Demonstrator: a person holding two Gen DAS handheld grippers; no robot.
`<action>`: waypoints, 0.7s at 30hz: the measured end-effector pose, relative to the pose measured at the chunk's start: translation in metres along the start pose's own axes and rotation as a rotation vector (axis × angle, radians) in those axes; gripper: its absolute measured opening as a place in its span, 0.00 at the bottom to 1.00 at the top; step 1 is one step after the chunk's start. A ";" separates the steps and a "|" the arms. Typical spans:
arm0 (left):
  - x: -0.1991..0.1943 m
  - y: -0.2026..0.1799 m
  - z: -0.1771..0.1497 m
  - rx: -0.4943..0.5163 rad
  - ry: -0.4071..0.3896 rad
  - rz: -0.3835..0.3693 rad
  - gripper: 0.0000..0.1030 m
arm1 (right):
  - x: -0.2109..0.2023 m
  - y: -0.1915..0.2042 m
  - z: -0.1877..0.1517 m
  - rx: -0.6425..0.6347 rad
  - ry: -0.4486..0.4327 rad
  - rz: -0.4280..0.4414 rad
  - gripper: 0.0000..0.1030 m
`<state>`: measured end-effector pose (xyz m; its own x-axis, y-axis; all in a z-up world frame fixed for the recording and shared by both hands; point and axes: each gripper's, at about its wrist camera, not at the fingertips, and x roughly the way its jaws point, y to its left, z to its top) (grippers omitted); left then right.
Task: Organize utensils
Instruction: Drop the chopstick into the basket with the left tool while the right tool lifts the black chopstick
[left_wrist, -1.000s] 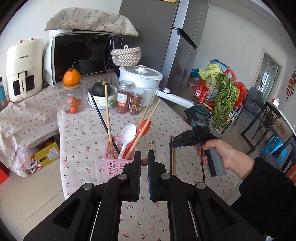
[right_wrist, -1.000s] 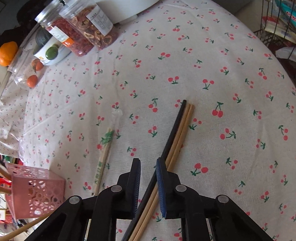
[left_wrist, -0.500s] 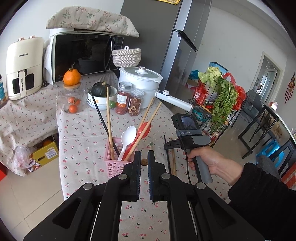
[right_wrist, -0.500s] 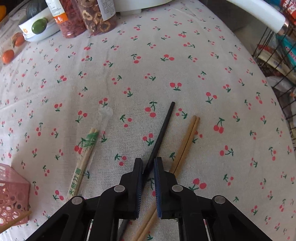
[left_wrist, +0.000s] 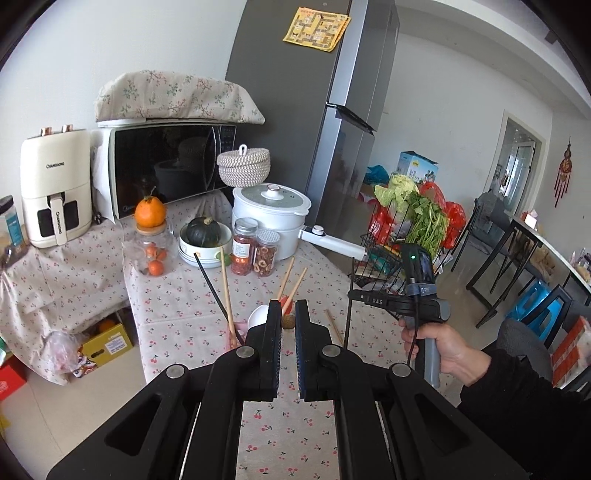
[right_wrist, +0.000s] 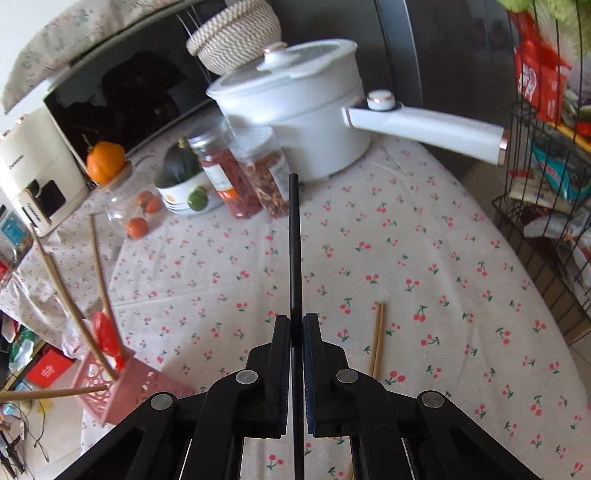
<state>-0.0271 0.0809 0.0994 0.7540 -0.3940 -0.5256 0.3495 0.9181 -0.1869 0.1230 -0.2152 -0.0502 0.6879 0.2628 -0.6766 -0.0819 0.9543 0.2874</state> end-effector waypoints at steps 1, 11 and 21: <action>-0.002 -0.001 0.005 0.023 0.017 0.014 0.06 | -0.009 0.003 0.001 -0.008 -0.022 0.018 0.04; 0.024 0.002 0.044 0.097 0.146 0.140 0.06 | -0.076 0.048 0.020 -0.106 -0.162 0.136 0.00; 0.035 -0.014 0.050 0.086 0.093 0.125 0.06 | -0.076 0.058 0.027 -0.190 -0.016 0.122 0.03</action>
<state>0.0223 0.0524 0.1251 0.7410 -0.2676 -0.6159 0.3058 0.9510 -0.0453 0.0860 -0.1833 0.0364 0.6759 0.3767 -0.6335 -0.2982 0.9258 0.2324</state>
